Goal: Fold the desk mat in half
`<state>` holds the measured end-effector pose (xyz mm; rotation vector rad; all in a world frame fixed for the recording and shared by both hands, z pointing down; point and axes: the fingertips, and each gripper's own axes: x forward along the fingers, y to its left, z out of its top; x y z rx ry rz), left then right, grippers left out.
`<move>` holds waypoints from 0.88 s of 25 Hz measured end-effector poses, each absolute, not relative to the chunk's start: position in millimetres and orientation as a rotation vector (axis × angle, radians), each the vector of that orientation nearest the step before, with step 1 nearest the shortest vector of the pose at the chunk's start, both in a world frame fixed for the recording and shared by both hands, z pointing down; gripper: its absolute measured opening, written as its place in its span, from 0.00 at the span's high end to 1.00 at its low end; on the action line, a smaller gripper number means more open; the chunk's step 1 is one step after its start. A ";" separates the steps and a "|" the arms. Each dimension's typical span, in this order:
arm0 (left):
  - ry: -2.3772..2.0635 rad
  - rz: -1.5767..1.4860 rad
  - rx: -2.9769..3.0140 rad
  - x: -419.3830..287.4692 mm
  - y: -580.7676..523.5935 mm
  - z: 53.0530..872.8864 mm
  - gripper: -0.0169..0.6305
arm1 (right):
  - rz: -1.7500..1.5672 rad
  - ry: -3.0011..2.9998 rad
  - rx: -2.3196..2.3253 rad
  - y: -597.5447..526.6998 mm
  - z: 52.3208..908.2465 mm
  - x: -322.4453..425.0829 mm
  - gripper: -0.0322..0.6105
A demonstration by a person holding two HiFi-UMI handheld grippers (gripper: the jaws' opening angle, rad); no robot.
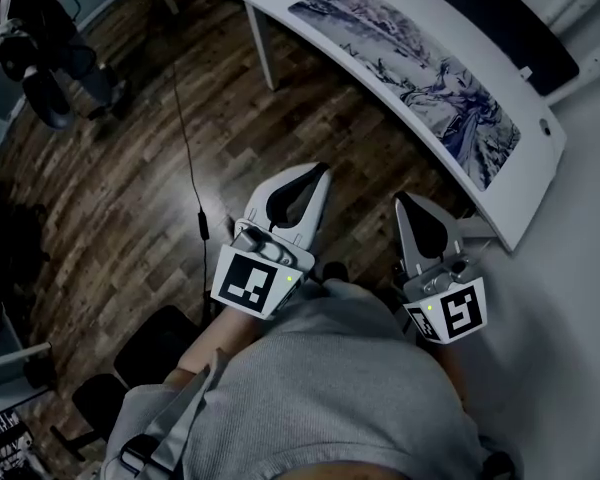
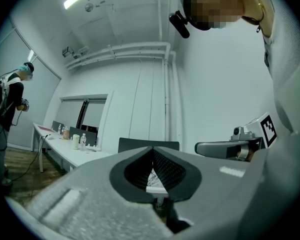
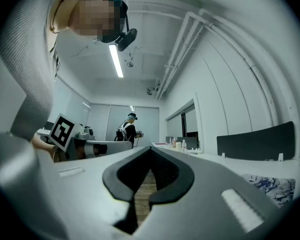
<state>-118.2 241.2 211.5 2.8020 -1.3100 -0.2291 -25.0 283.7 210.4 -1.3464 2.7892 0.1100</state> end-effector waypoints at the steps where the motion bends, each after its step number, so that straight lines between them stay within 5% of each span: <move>1: -1.304 -0.228 2.805 -119.3 241.7 211.6 0.97 | 0.103 2.788 -1.349 283.7 210.8 -26.6 0.95; 22: -1.204 -0.226 2.789 -143.2 223.1 232.3 0.97 | -0.086 2.720 -1.389 263.2 239.9 -57.4 0.95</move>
